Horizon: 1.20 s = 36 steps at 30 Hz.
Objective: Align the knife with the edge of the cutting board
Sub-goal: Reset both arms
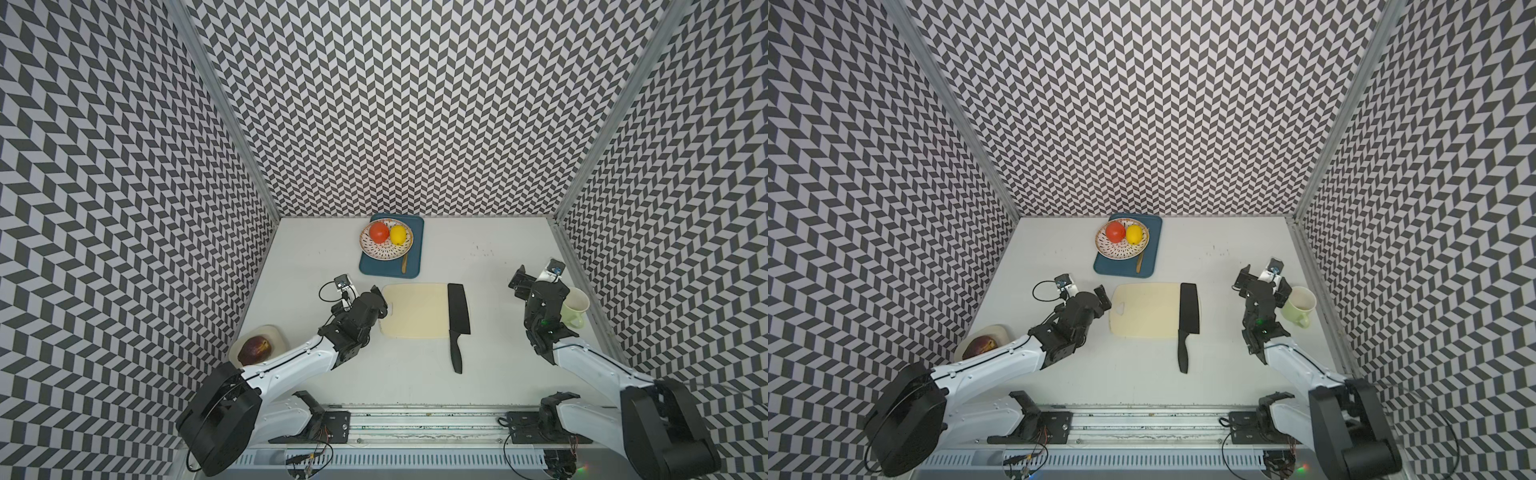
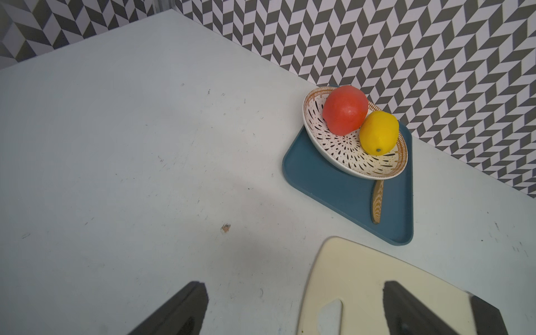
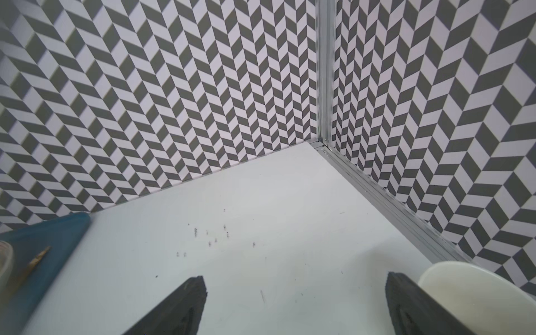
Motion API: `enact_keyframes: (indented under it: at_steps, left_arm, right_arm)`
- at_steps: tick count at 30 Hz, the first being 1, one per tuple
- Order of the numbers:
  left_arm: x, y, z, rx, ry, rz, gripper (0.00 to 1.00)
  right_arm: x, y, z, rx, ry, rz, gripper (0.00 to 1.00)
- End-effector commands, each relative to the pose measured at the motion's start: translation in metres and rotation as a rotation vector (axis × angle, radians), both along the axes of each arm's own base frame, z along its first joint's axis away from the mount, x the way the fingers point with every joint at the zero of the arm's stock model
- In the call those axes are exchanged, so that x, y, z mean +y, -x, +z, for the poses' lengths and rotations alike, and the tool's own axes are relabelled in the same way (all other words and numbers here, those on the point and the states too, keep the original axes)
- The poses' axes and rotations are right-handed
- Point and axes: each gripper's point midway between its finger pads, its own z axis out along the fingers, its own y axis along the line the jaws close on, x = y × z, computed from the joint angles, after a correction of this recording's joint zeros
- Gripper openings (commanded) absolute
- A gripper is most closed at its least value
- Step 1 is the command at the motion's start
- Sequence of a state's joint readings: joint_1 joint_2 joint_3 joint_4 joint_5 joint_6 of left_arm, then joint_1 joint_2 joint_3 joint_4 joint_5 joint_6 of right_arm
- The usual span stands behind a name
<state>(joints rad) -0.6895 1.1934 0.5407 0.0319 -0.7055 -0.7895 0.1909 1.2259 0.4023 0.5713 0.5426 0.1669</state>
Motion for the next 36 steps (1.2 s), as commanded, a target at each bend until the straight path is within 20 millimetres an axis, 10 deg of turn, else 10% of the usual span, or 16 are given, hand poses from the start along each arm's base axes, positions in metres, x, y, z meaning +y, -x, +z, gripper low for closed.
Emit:
enact_keyframes:
  at_steps: [1, 10, 13, 25, 36]
  left_arm:
    - [0.012, -0.005, 0.016, -0.056, -0.044, 0.055, 1.0]
    - [0.05, -0.009, 0.001, -0.095, -0.011, 0.217, 1.0]
    - [0.059, -0.017, 0.0, -0.093, 0.031, 0.264, 1.0]
    - [0.127, -0.057, 0.056, -0.081, -0.288, 0.365, 1.0]
    - [0.171, -0.107, 0.02, -0.121, -0.256, 0.111, 1.0]
  right_arm:
    - [0.007, -0.009, 0.023, -0.15, 0.073, 0.07, 1.0]
    - [0.01, 0.01, -0.003, -0.283, 0.11, 0.173, 1.0]
    - [0.011, -0.011, -0.013, -0.183, 0.083, 0.183, 1.0]
    - [0.004, -0.013, -0.015, -0.171, 0.068, 0.152, 1.0]
    - [0.003, -0.013, -0.014, -0.179, 0.067, 0.15, 1.0]
